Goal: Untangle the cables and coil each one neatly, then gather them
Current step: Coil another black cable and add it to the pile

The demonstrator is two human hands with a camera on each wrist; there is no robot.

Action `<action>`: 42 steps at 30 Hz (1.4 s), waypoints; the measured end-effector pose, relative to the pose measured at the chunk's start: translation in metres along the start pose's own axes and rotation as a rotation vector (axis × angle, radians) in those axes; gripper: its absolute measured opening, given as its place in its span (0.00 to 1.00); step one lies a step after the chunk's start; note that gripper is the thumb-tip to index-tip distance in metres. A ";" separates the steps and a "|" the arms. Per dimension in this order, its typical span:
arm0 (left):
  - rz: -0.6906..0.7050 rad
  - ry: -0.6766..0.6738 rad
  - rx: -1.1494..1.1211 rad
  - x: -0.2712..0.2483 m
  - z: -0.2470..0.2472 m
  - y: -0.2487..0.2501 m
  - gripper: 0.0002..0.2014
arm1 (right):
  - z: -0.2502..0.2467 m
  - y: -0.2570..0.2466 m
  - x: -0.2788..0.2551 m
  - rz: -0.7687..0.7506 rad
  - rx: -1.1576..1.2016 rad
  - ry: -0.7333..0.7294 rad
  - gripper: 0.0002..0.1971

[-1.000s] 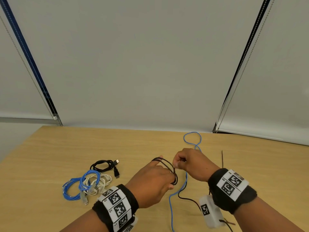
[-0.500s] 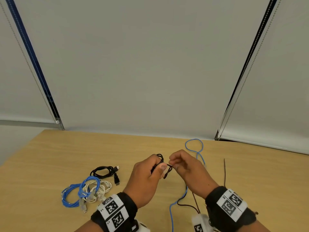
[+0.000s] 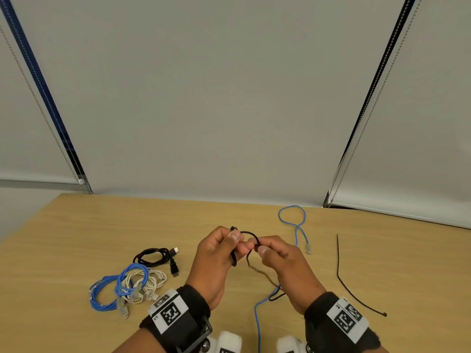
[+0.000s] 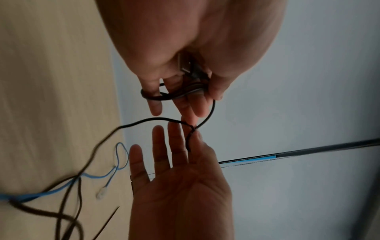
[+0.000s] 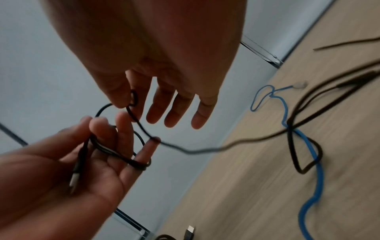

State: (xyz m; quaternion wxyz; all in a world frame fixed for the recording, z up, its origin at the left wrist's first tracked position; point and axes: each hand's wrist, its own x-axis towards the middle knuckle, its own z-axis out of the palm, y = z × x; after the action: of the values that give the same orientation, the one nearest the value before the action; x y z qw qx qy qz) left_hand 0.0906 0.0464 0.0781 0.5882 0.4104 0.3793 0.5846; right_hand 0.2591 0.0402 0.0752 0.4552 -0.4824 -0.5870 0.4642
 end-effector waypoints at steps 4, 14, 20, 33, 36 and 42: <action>0.072 -0.008 0.263 0.004 -0.006 -0.005 0.12 | -0.006 -0.002 0.006 0.228 0.419 -0.021 0.12; 0.283 -0.115 1.064 0.010 -0.038 -0.020 0.16 | -0.042 -0.013 0.025 0.467 0.239 -0.017 0.08; 0.153 -0.209 1.102 0.013 -0.068 -0.018 0.13 | -0.071 -0.021 0.035 0.197 -0.351 0.015 0.07; -0.323 -0.416 -0.118 -0.004 -0.034 0.020 0.12 | -0.063 -0.031 0.057 -0.122 -0.688 0.216 0.10; -0.261 -0.500 -0.376 -0.001 -0.027 0.040 0.13 | -0.056 -0.026 0.052 -0.065 -0.667 0.146 0.08; 0.069 -0.194 -0.523 0.028 -0.015 0.068 0.16 | -0.010 -0.015 0.028 0.004 -0.476 -0.365 0.09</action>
State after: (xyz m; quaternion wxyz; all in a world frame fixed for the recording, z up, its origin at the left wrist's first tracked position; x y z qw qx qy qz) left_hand 0.0519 0.0736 0.1358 0.6875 0.3113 0.1431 0.6403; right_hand 0.2631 0.0679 0.0938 0.2154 -0.4852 -0.7505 0.3936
